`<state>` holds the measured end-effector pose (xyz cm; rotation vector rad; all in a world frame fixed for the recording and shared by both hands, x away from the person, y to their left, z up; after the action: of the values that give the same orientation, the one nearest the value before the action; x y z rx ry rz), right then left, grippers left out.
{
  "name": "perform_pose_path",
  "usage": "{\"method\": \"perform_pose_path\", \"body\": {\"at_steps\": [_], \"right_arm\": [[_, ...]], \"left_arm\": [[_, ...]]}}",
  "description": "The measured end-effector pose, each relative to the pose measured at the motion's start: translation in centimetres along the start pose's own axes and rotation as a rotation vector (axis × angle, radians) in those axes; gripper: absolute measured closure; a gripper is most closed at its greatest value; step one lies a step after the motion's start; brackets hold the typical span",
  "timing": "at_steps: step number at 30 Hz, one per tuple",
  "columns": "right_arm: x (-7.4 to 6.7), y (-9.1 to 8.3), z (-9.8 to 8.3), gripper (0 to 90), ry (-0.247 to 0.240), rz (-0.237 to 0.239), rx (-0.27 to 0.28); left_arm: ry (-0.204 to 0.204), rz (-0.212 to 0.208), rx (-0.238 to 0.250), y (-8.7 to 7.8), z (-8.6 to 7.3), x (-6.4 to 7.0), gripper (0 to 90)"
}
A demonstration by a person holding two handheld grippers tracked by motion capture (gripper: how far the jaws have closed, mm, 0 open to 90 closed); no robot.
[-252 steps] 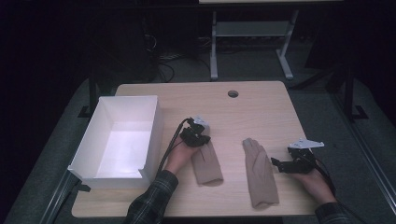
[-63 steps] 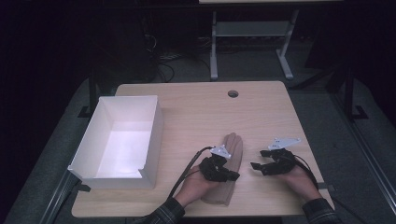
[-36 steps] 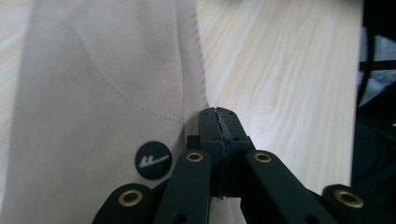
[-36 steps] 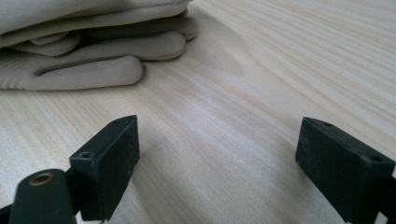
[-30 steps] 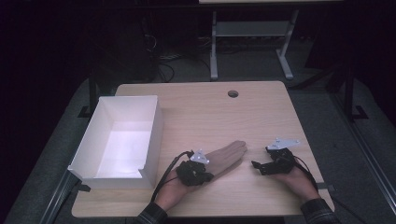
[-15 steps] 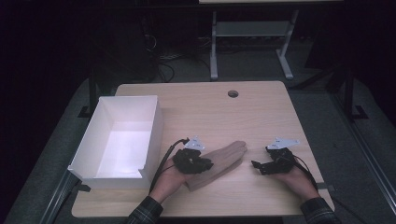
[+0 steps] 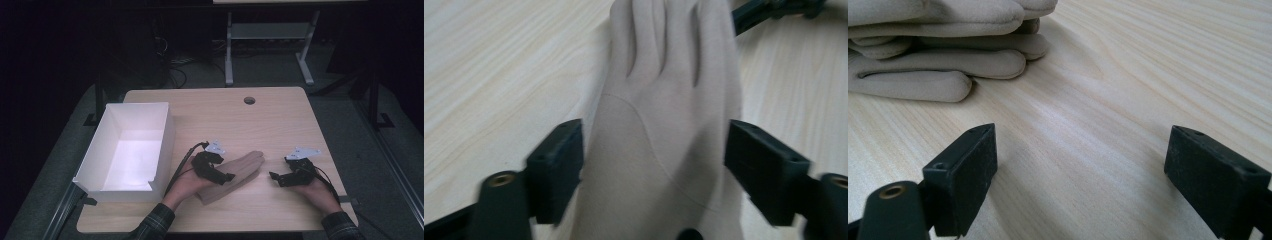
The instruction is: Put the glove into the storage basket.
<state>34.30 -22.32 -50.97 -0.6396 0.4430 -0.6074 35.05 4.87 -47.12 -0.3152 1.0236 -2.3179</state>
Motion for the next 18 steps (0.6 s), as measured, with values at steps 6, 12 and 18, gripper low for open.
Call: {"method": "perform_pose_path", "body": {"at_steps": [6, 12, 18], "right_arm": [[0.0, 0.0, 0.0, 13.2, 0.0, 0.0, 0.0], [0.0, 0.0, 0.0, 13.2, -0.001, 0.0, 0.0], [0.0, 0.0, 0.0, 13.2, -0.001, 0.0, 0.0]], "left_arm": [[0.043, -0.005, -0.043, 1.4, -0.5, 0.9, 15.3], [0.066, 0.018, -0.077, 2.2, -1.0, 1.6, 15.3], [0.082, 0.031, -0.08, 2.2, -1.2, 1.7, 15.7]]}}
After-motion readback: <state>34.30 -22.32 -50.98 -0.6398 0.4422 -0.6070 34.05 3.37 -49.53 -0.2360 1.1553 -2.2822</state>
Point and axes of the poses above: each handheld gripper's, and its own axes: y roughly forward along the jaws, z roughly out of its top, x roughly to its right, the point moved 4 cm from there along y, roughly forward along the jaws, and after that the axes turned 13 degrees about z, right-handed, at the moved point
